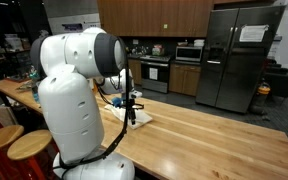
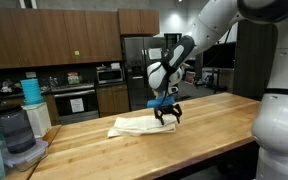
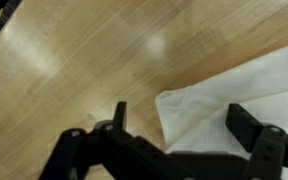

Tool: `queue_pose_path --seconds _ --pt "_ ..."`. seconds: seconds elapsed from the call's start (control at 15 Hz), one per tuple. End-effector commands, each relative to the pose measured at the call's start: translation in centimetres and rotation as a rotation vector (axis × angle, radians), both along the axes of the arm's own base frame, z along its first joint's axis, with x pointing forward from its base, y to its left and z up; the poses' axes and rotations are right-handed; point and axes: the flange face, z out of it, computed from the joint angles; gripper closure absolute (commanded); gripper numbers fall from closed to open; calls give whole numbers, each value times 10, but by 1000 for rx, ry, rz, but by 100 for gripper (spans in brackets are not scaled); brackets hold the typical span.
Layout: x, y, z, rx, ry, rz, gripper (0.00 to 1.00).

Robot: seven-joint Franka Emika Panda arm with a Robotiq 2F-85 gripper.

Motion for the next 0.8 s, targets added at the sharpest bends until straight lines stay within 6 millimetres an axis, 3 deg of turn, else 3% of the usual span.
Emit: queue_pose_path --seconds 0.0,0.73 --pt "-10 -11 8 55 -99 -66 0" --pt "-20 -31 -4 80 -145 -138 0"
